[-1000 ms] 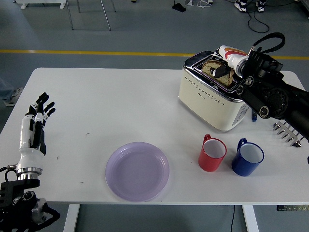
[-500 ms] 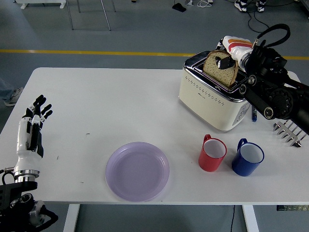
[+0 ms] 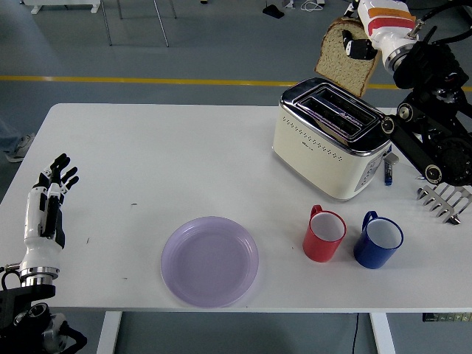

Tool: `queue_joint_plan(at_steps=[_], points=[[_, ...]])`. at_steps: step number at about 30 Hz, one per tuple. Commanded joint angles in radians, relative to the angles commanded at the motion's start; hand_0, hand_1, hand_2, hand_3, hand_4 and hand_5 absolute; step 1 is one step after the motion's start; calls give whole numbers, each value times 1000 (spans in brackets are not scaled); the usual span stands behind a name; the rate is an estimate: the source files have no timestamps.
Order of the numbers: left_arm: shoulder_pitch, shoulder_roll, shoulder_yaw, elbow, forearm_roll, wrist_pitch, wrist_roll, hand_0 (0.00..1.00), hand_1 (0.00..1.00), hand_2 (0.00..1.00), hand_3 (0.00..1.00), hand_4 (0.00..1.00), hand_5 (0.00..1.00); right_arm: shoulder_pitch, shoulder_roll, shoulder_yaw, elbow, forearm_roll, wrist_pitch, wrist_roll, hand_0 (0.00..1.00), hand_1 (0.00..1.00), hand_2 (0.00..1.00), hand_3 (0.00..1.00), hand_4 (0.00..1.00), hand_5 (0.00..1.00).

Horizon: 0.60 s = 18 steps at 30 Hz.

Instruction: Push plate across desktop,pick up the break from the machine,place the break in the plate

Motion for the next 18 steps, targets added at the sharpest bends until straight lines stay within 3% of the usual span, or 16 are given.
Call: queue_joint_plan(at_steps=[5, 6, 10, 18], points=[[8, 1, 1, 2, 1, 0, 1, 796, 828, 902, 865, 497, 901, -25, -34, 24, 154, 92, 30, -8, 246, 295, 350, 413, 237, 2], [9, 1, 1, 3, 1, 0, 1, 796, 827, 901, 865, 497, 898, -33, -42, 24, 196, 134, 50, -10, 231, 254, 344, 413, 227, 2], [8, -6, -5, 5, 2, 1, 2, 796, 827, 901, 865, 497, 898, -67, -70, 9, 339, 297, 119, -19, 231, 254, 344, 413, 227, 2], [5, -6, -6, 3, 3, 1, 2, 797, 827, 900, 865, 497, 898, -161, -161, -124, 559, 632, 234, -17, 210, 244, 345, 412, 217, 2]])
